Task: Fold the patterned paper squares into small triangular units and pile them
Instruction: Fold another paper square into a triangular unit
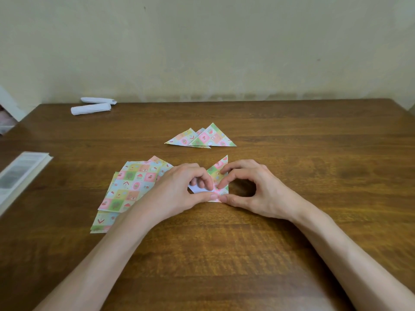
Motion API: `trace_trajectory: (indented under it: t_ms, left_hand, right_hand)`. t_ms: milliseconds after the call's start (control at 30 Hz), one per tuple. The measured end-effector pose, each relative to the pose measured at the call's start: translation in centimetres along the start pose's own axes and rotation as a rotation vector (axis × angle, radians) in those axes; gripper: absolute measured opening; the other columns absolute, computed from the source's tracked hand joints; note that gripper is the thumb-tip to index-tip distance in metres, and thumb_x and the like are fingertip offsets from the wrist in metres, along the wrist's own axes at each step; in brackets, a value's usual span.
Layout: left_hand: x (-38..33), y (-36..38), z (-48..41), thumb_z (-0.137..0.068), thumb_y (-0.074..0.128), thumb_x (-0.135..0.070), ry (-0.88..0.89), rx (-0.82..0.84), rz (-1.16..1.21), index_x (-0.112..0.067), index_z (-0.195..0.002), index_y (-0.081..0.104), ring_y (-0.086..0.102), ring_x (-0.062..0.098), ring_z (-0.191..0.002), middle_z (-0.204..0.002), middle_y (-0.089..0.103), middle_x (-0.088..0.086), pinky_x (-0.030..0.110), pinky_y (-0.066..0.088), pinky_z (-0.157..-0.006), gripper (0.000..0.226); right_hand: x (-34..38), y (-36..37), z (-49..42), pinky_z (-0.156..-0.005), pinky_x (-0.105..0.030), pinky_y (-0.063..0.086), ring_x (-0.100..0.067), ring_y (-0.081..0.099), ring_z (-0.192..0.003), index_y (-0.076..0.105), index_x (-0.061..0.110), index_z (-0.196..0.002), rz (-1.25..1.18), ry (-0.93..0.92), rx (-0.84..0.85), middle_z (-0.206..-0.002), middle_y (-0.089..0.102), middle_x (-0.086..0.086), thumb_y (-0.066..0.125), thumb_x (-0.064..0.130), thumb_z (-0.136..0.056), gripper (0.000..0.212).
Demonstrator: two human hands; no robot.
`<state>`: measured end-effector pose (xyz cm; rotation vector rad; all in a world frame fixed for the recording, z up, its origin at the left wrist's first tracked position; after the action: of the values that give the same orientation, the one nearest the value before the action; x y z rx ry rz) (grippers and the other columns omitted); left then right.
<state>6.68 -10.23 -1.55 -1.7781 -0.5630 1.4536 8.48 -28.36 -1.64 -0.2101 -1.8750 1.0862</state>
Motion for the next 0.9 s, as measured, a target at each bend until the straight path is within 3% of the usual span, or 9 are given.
trace_trajectory:
  t_ms: [133,433,633,900]
  left_hand:
    - [-0.15,0.00,-0.08,-0.080,0.080,-0.053,-0.014,0.014,-0.001,-0.042,-0.081,0.069,0.056,0.004,-0.091,-0.092,0.065,-0.016,0.034,0.051,-0.081,0.016]
    - [-0.22,0.02,-0.12,-0.082,0.081,-0.049,-0.013,0.020,0.004,-0.039,-0.083,0.072,0.055,0.006,-0.092,-0.091,0.064,-0.013,0.024,0.045,-0.078,0.014]
    - [-0.34,-0.03,-0.08,-0.082,0.081,-0.050,-0.017,0.036,0.008,-0.039,-0.084,0.072,0.055,0.006,-0.093,-0.092,0.064,-0.013,0.024,0.045,-0.078,0.014]
    - [-0.61,-0.13,-0.03,-0.081,0.081,-0.051,-0.016,0.039,0.007,-0.036,-0.084,0.074,0.054,0.005,-0.092,-0.092,0.064,-0.013,0.019,0.039,-0.074,0.016]
  right_hand:
    - [0.04,0.03,0.09,-0.117,-0.042,0.028,0.000,0.044,-0.135,0.074,0.044,-0.105,0.005,-0.001,0.004,-0.131,0.058,0.024,0.078,0.054,-0.084,0.023]
    - [-0.13,0.00,-0.01,-0.117,-0.042,0.028,0.000,0.044,-0.134,0.075,0.042,-0.105,-0.018,0.015,0.007,-0.130,0.058,0.025,0.070,0.041,-0.096,0.010]
    - [0.06,0.02,-0.05,-0.118,-0.044,0.029,-0.001,0.044,-0.136,0.073,0.045,-0.104,-0.008,0.010,0.024,-0.131,0.057,0.024,0.077,0.056,-0.084,0.024]
    - [0.49,0.31,-0.21,-0.115,-0.038,0.027,-0.001,0.043,-0.133,0.072,0.045,-0.106,0.011,0.023,0.046,-0.131,0.053,0.023,0.078,0.050,-0.086,0.022]
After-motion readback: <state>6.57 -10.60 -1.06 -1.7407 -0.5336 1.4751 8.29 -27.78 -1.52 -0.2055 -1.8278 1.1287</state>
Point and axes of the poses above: each hand's wrist, its own z-axis away from the middle knuckle, its own y-axis out of the palm, x = y × z, the point moved 7 cm from there along -z, towards the middle knuckle
